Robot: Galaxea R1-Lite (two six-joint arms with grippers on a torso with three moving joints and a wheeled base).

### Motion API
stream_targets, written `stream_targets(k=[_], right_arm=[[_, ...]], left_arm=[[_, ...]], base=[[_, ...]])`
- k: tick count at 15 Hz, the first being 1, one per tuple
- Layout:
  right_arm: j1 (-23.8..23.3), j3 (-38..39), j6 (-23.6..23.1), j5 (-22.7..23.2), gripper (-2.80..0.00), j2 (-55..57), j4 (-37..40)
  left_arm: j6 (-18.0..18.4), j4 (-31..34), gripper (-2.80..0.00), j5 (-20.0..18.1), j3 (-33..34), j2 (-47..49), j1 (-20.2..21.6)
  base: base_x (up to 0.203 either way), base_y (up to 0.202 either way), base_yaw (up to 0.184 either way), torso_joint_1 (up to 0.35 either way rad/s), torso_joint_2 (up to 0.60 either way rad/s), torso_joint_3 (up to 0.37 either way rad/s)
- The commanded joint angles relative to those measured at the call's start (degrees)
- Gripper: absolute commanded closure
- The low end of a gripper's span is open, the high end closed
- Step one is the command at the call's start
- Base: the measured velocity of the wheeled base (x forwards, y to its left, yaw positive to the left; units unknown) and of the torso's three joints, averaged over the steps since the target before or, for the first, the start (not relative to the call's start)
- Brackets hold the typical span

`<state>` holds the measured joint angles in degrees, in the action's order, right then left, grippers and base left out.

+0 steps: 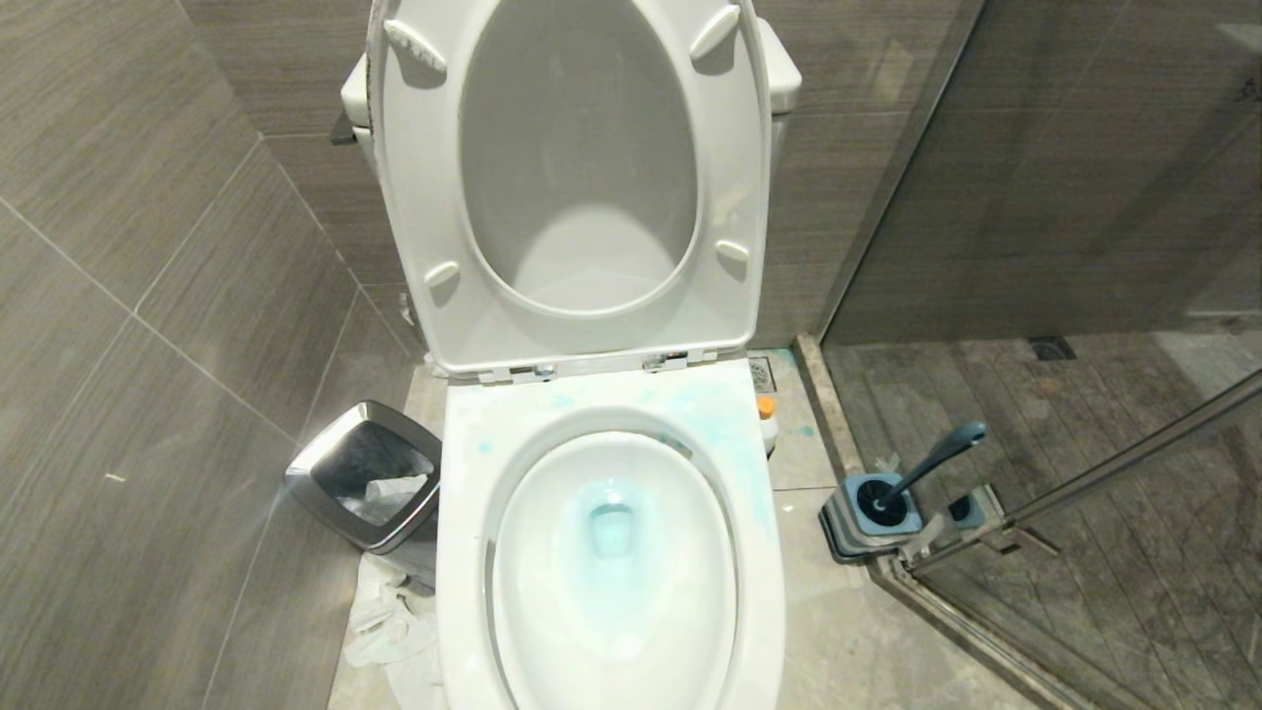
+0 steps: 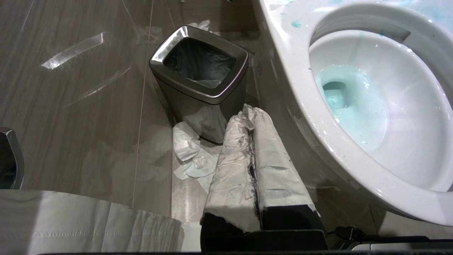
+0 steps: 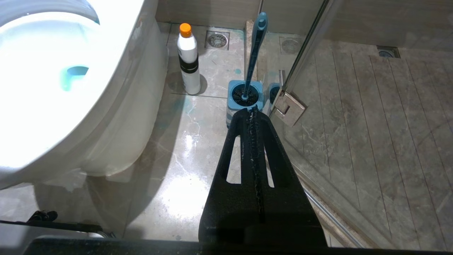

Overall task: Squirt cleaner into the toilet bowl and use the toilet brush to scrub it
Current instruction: Flush the toilet

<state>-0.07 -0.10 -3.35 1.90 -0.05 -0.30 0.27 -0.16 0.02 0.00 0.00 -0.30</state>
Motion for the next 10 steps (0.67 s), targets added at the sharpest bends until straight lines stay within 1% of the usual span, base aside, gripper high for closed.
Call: stream_targets(k=[1, 3, 6, 8, 10], right_arm=[[0.0, 0.0, 0.0, 0.0, 0.0, 0.1, 0.0], [0.0, 0.0, 0.0, 0.0, 0.0, 0.1, 0.0], [0.0, 0.0, 0.0, 0.0, 0.0, 0.1, 0.0], [0.0, 0.0, -0.1, 0.0, 0.0, 0.1, 0.0], [0.0, 0.0, -0.1, 0.0, 0.0, 0.1, 0.0]], left_arm=[[0.2, 0.0, 0.0, 0.1, 0.0, 0.0, 0.0], [0.9, 0.0, 0.0, -0.2, 0.0, 0.0, 0.0], [3.3, 0.3, 0.0, -0.2, 0.0, 0.0, 0.0], [4.1, -0.9, 0.0, -0.3, -0.3, 0.0, 0.0], [5.0, -2.3, 0.0, -0.8, -4.0, 0.0, 0.0]], base=[[0.0, 0.0, 0.0, 0.0, 0.0, 0.0], [0.0, 0.0, 0.0, 0.0, 0.0, 0.0], [0.0, 0.0, 0.0, 0.0, 0.0, 0.0], [0.0, 0.0, 0.0, 0.0, 0.0, 0.0], [0.0, 0.0, 0.0, 0.0, 0.0, 0.0]])
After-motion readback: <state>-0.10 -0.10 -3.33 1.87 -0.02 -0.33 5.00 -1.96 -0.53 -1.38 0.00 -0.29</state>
